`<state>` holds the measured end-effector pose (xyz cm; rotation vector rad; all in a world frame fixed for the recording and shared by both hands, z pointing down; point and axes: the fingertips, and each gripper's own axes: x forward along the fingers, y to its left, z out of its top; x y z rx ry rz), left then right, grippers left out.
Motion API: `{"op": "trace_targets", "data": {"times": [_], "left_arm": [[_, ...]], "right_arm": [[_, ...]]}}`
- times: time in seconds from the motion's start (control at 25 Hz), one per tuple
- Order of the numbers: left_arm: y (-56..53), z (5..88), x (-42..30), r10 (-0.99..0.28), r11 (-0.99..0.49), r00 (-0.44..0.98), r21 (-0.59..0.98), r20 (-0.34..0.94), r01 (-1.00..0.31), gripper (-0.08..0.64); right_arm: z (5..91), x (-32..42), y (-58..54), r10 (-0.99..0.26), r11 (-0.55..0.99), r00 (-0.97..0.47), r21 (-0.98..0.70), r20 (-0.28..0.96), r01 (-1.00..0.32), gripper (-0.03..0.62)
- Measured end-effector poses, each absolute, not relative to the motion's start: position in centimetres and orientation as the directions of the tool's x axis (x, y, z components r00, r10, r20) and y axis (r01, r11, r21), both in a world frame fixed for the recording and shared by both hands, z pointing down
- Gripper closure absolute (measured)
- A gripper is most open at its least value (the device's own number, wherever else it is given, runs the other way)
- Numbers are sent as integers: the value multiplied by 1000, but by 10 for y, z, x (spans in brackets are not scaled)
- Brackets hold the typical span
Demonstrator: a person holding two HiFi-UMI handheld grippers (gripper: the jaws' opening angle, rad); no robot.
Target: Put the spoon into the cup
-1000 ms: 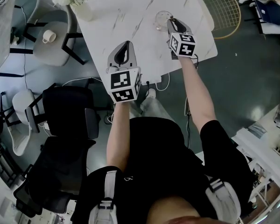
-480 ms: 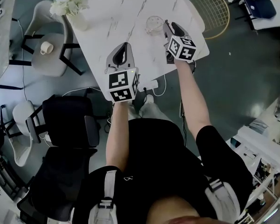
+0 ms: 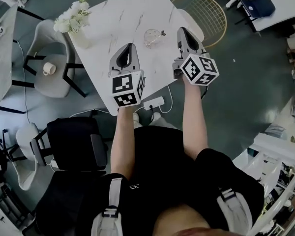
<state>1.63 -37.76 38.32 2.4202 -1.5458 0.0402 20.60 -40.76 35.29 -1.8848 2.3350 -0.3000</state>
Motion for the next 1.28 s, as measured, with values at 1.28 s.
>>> {"op": "trace_targets", "data": {"times": [1.28], "left_arm": [[-364,307,17,-889,-457,455,161,-51,-875,548]], "right_arm": [[295,160,-349,-942,327,-332,109,-35,-939,588]]}}
